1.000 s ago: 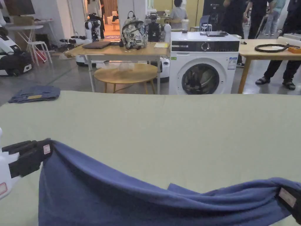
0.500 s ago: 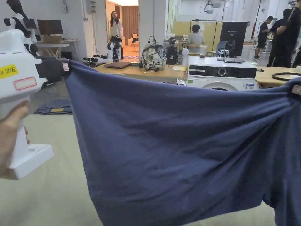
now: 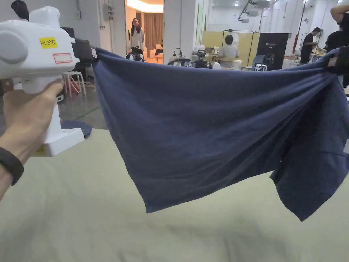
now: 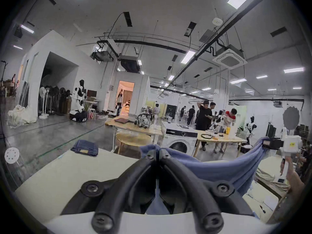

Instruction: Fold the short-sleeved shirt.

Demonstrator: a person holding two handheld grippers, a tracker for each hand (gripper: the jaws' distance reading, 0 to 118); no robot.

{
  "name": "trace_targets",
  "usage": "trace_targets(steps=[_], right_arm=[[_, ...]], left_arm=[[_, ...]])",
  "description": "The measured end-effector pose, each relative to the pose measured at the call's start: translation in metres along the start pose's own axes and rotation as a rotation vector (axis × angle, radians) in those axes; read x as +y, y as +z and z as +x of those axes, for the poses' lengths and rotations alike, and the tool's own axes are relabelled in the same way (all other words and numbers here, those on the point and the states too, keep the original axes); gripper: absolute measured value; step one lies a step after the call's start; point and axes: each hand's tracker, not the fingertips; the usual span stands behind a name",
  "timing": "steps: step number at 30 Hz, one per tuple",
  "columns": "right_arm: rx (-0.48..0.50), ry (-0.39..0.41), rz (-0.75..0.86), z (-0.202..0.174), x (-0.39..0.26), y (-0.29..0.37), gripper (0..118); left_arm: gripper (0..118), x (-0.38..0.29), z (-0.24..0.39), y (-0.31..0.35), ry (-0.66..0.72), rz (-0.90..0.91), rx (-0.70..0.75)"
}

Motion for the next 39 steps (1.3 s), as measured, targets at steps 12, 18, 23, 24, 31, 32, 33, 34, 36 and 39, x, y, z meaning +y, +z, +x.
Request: trace_targets(steps=[12,18,23,24,31,32,33,34,36,39], right_arm=[[-0.008,-0.041,-0.208,0.035,-0.164,-0.047,1],[-0.052,0.013,-0.294,0.047,-0.307,0.084,1],[-0.095,-0.095,-0.461,0.04,-0.423,0.204,1],[-0.113,-0.116,-0.504,0.042,-0.438,0.214,1],[-0.134,-0.149,-0.544,0.034,-0.478,0.267,74],[-0.137,-0.127,-0.528,0.034,-0.48,0.266,77],[-0.153,-0.098,-0.522,0.033,-0.481,0.264,76],[-0.19,-0.058,-0.53,0.032,-0.482,0.262,76],[-0.207,-0.034,-0.518,0.025,-0.474,0.267,76],[-0.203,-0.007,-0.499,0.023,-0.46,0.273,76]], left_arm=[[0,-0.155,-0.032,-0.016,0.056,-0.241,-0.003],[0,-0.273,-0.041,0.109,0.146,-0.366,-0.023],[0,-0.348,-0.032,0.224,0.163,-0.461,0.049],[0,-0.358,-0.033,0.238,0.193,-0.482,0.065],[43,-0.404,-0.039,0.283,0.287,-0.565,0.136],[44,-0.406,-0.04,0.282,0.289,-0.575,0.128],[46,-0.407,-0.04,0.28,0.279,-0.603,0.128],[49,-0.41,-0.037,0.278,0.239,-0.62,0.141],[49,-0.41,-0.029,0.278,0.169,-0.602,0.147],[49,-0.39,-0.007,0.276,0.121,-0.535,0.12]])
